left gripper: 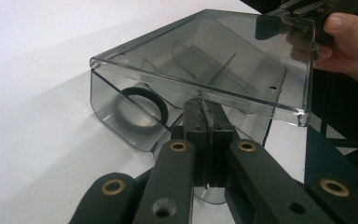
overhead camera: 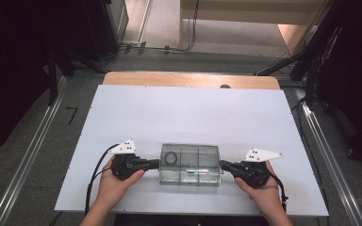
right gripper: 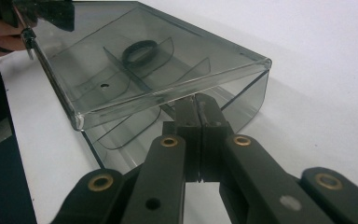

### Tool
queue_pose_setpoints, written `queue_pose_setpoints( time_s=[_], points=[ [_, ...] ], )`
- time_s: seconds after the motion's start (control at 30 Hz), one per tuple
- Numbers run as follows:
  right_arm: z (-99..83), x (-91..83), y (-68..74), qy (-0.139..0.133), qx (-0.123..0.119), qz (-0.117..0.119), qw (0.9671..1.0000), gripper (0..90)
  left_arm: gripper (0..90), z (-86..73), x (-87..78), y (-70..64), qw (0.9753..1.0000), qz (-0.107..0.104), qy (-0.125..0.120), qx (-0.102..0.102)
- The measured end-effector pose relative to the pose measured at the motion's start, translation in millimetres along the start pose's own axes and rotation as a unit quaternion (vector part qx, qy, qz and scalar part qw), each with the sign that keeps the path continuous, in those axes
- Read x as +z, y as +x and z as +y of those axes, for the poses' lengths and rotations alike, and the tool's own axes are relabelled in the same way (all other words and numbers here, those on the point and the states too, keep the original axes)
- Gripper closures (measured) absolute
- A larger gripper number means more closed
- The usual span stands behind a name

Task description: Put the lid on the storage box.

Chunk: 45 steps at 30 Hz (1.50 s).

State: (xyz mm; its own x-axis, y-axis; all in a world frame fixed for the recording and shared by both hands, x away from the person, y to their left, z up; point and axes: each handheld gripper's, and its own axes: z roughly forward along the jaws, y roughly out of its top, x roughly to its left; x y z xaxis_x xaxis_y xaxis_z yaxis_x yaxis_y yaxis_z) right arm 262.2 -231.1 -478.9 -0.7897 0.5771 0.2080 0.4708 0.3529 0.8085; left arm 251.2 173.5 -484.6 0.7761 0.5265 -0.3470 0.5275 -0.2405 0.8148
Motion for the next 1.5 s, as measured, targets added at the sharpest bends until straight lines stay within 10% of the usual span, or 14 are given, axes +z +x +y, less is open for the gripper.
queue_pose_setpoints(
  time_s=[1.5],
  points=[
    [-9.4,10.2,-6.4,0.049,-0.031,-0.012,0.9982,87.0,89.9,-7.7,7.6,7.5,0.9981,0.009,0.061,0.006]
  ],
)
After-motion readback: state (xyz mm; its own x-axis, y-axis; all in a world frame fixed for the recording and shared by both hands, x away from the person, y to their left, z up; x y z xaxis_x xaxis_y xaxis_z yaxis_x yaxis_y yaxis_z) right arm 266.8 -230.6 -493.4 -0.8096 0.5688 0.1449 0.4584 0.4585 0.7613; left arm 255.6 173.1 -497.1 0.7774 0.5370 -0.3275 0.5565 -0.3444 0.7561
